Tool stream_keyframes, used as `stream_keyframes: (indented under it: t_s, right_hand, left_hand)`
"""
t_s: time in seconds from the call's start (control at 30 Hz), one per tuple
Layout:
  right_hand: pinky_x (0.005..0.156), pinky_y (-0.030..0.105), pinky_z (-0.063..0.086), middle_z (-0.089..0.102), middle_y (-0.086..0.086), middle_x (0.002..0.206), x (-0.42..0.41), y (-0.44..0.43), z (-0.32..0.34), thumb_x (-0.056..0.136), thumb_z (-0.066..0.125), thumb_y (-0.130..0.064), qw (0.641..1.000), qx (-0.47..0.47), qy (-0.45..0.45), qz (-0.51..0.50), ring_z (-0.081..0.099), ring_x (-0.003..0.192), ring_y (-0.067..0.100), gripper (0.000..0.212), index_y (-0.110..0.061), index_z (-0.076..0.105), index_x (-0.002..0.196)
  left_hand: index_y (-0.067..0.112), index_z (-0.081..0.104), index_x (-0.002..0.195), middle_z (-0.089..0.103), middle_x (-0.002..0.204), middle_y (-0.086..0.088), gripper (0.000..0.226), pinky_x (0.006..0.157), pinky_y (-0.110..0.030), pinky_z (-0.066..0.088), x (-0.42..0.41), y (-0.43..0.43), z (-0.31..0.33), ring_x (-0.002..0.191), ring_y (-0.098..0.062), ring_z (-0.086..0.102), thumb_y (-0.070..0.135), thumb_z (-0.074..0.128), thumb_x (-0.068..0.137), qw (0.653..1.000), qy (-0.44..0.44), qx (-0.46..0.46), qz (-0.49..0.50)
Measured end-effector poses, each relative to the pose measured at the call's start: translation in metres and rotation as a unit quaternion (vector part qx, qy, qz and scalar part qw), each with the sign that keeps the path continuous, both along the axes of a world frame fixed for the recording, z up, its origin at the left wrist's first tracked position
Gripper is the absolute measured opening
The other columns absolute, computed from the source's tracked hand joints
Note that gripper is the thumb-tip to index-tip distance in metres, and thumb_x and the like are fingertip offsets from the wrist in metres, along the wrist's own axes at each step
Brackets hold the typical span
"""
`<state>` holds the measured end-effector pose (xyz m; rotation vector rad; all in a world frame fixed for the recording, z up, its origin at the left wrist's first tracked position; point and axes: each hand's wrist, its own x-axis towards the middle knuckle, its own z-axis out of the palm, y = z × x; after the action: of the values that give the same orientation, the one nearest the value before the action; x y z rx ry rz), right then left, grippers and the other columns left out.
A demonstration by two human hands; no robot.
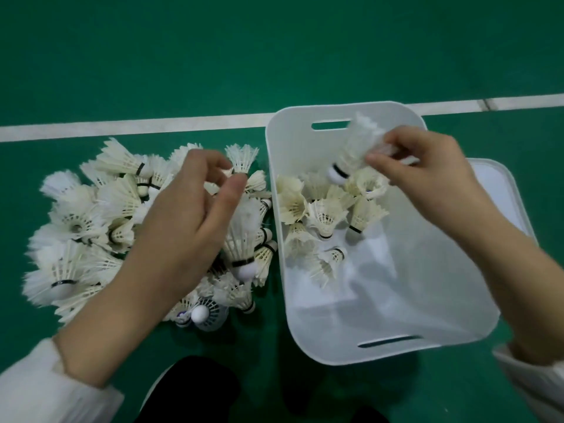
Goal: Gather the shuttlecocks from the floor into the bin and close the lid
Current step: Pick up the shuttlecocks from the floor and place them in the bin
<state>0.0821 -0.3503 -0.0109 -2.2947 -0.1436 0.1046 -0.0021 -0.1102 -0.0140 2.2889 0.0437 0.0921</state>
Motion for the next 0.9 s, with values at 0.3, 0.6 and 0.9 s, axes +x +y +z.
stream_keyframes:
  t_s: [0.3,0.6,0.9]
  right_hand:
    - [0.062,0.028,0.039,0.053,0.004,0.063,-0.003,-0.018,-0.077,0.082,0.064,-0.017,0.95,-0.225,0.215,0.034,0.053,0.07,0.024,0.016,-0.012,0.059,0.068]
    - [0.063,0.028,0.034,0.051,0.008,0.071,0.004,-0.006,-0.126,0.088,0.049,-0.009,0.953,-0.232,0.193,-0.036,0.047,0.071,0.026,0.026,-0.013,0.046,0.063]
    - [0.075,0.03,0.04,0.056,0.011,0.113,-0.003,-0.002,-0.109,0.087,0.055,-0.025,0.933,-0.296,0.205,0.026,0.058,0.097,0.031,0.029,-0.014,0.054,0.115]
  left_hand:
    - [0.027,0.06,0.094,0.056,0.086,0.022,0.014,0.07,-0.016,0.043,0.0,0.016,-0.02,0.081,0.003,0.057,0.03,0.063,0.081,0.996,-0.006,0.087,0.006]
    - [0.026,0.059,0.084,0.059,0.082,0.017,0.006,0.067,-0.01,0.043,-0.005,0.006,-0.025,0.082,0.004,0.054,0.029,0.064,0.083,0.994,0.007,0.094,-0.046]
    - [0.021,0.062,0.084,0.058,0.083,0.015,0.014,0.07,-0.005,0.036,-0.005,-0.001,-0.024,0.085,0.005,0.051,0.033,0.056,0.083,0.992,0.013,0.091,-0.084]
